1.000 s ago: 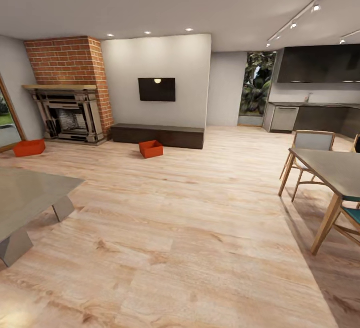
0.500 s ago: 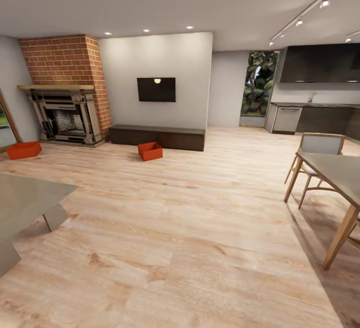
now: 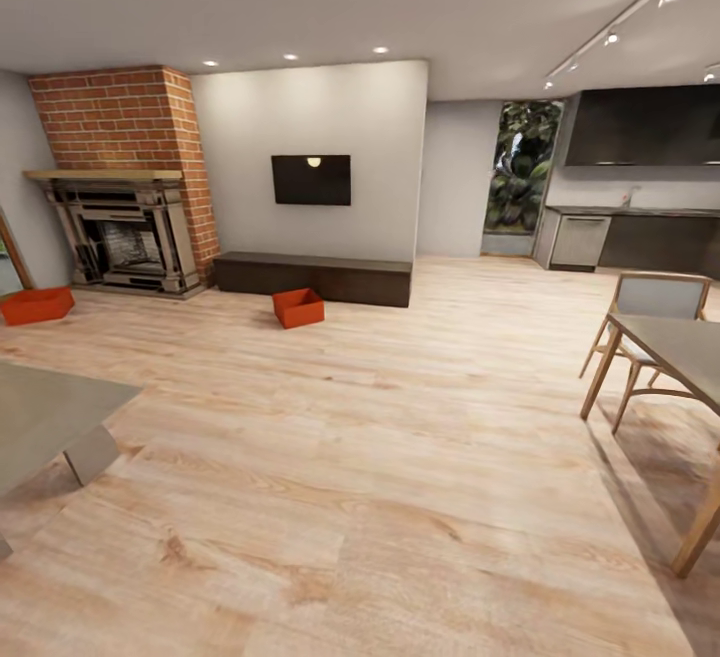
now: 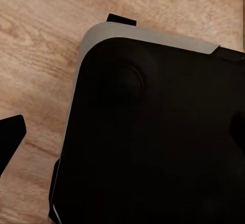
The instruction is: Move the two storage containers from the living room to the garage. In the garage, place one container on the floor and stack the other container on top of it (either order is fine).
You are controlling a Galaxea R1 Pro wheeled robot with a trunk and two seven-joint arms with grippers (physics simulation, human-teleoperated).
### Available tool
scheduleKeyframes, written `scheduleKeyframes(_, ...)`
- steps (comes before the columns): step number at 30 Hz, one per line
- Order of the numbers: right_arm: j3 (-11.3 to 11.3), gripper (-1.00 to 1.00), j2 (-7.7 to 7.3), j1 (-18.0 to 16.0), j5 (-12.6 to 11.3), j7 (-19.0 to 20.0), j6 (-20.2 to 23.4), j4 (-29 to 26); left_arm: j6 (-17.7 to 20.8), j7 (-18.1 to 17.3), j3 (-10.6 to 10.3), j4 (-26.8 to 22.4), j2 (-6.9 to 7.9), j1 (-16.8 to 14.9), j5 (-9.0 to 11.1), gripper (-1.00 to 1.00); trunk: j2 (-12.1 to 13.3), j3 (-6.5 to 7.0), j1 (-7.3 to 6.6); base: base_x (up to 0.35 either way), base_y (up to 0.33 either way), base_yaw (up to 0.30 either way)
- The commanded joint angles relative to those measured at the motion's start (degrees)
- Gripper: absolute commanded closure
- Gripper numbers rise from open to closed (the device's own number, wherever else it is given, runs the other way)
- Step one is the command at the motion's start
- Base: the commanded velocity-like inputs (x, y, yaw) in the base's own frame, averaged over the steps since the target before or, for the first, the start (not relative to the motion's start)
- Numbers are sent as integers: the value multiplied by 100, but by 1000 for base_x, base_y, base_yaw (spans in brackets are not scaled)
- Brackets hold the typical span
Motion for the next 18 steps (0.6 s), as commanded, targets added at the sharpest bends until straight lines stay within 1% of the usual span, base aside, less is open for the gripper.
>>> scheduleKeyframes(1,47,-100,3,-6,-37,-10,-35,18,-6,-1,5,-1,0,-1,22,-100,-2,-5,3,330,0,0)
scheduleKeyframes(18,48,-100,33,-6,-40,-23,-35,18,12,-1,3,14,0,0,21,-100,-2,-5,3,330,0,0)
